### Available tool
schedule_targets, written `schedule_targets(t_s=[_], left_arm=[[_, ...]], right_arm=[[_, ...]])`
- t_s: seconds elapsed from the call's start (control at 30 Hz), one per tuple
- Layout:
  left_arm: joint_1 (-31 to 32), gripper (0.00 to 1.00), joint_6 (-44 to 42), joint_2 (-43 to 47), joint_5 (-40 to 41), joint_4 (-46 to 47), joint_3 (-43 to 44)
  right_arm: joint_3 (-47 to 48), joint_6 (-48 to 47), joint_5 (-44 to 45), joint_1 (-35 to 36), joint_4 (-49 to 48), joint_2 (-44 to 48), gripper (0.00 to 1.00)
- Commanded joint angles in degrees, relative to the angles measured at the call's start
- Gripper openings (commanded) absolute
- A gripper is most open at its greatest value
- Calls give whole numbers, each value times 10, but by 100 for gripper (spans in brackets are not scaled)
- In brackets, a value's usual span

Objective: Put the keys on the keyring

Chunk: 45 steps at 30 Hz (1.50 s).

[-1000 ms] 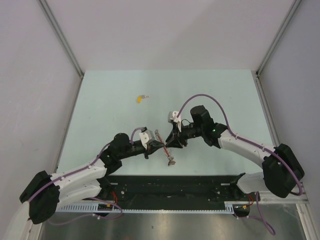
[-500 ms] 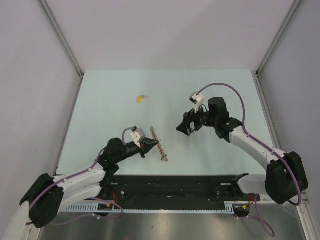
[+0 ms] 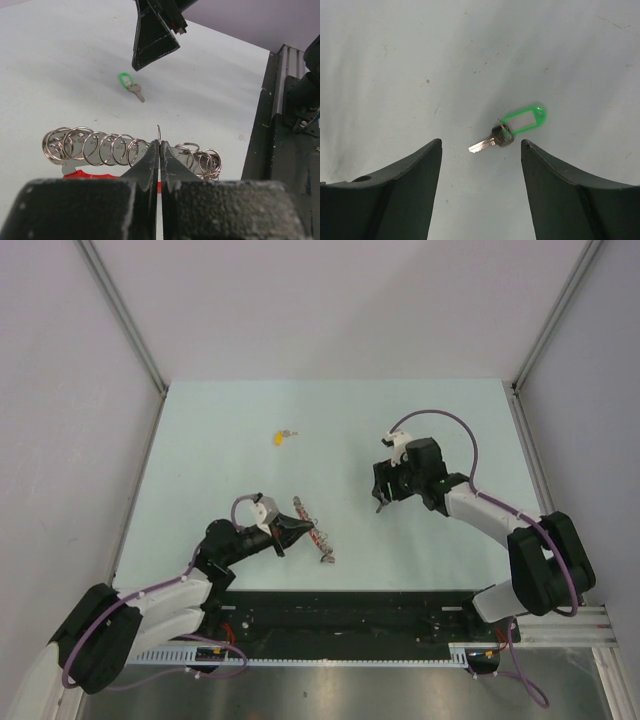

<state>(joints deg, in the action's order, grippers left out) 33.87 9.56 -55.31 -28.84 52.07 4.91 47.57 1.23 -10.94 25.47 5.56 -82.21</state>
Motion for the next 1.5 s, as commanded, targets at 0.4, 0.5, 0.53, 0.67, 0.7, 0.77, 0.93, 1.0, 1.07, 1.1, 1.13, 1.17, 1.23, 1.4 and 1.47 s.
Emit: schedule_targets(t_s=[0.4,0.5,0.53,0.67,0.7,0.77,0.93,1.0,1.07,1.1,1.13,1.17,1.23,1.4,1.47], left_arm=[[-9,0,66,-11,-3,77,12],[-9,0,76,1,11,58,14],[-9,0,78,7,17,51,17],[-9,1,88,40,30,26,21],[-9,0,90,43,36,18,26],[-9,0,97,49,36,9,27],[-7,0,120,52,28,10,32],[-8,0,122,52,25,15,32],[-8,0,124,54,24,15,33],[-7,0,124,54,25,15,33],[-8,0,125,54,23,15,34],[-6,1,125,54,23,14,34],[-7,0,125,54,20,13,36],[-6,0,125,51,18,12,37],[-4,0,124,50,18,12,38]], right_arm=[[-32,-41,-120,183,-198,90,64],[-32,-39,-161,186,-207,102,61],[-31,-40,-168,186,-205,105,61],[-29,-44,-201,191,-190,114,56],[-29,-46,-203,192,-188,115,54],[-26,-53,-202,200,-185,114,51],[-17,-59,-197,212,-194,95,49],[-17,-57,-195,217,-201,92,47],[-16,-55,-198,217,-210,86,47],[-15,-55,-198,218,-212,85,46],[-16,-55,-198,219,-215,83,45],[-15,-55,-200,219,-216,79,44],[-14,-55,-200,221,-220,77,42],[-13,-55,-198,224,-231,66,37],[-11,-55,-195,225,-234,63,37]])
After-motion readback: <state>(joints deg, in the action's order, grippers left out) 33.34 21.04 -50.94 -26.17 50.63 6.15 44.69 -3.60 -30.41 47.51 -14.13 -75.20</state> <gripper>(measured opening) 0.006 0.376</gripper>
